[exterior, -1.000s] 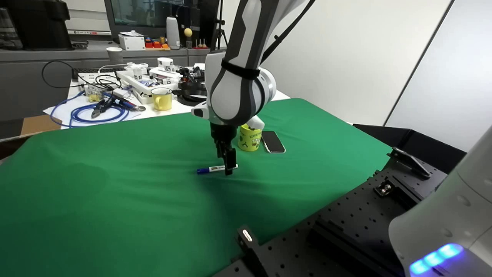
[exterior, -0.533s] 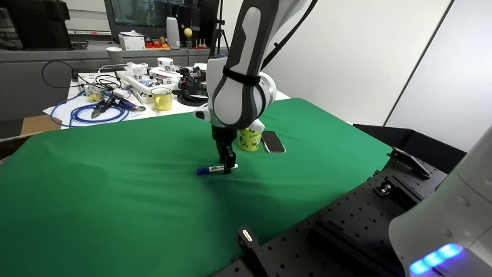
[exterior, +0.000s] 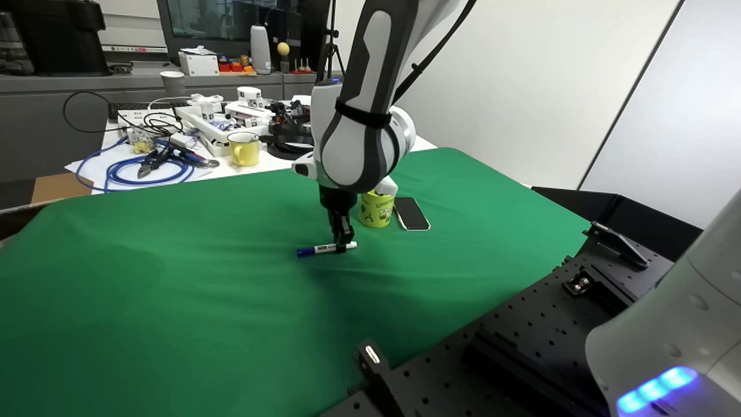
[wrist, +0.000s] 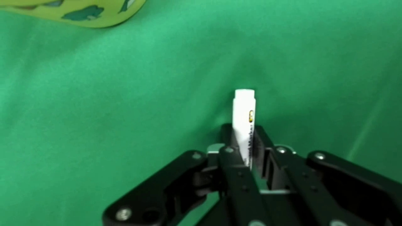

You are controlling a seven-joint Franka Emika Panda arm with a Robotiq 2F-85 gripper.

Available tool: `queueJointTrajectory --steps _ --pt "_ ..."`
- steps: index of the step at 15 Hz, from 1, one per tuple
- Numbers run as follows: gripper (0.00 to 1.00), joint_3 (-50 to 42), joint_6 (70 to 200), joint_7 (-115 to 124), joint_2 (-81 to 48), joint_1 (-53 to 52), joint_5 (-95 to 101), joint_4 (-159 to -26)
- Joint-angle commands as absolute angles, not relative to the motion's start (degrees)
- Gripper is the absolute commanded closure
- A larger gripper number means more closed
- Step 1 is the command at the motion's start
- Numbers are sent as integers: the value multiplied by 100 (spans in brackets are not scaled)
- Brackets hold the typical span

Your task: Put the marker in the mug

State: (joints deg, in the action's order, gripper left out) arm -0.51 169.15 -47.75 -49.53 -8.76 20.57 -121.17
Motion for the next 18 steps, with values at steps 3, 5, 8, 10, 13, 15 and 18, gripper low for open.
queueJointTrajectory --steps 3,5,8,10,13,15,18 --pt "96 -222 16726 -4334 -4862 -934 2259 -12047" --pt "96 -206 16098 -4509 -4699 -844 2321 -11951" --pt "96 -281 14832 -4681 -4418 -868 2572 -11738" --pt "96 -281 14085 -4749 -4254 -895 2801 -11576" --pt "96 -204 12849 -4938 -4100 -929 3139 -11267" --pt "96 -164 12256 -5018 -4067 -951 3375 -11065" --pt "96 -105 11781 -5024 -4060 -918 3810 -10812"
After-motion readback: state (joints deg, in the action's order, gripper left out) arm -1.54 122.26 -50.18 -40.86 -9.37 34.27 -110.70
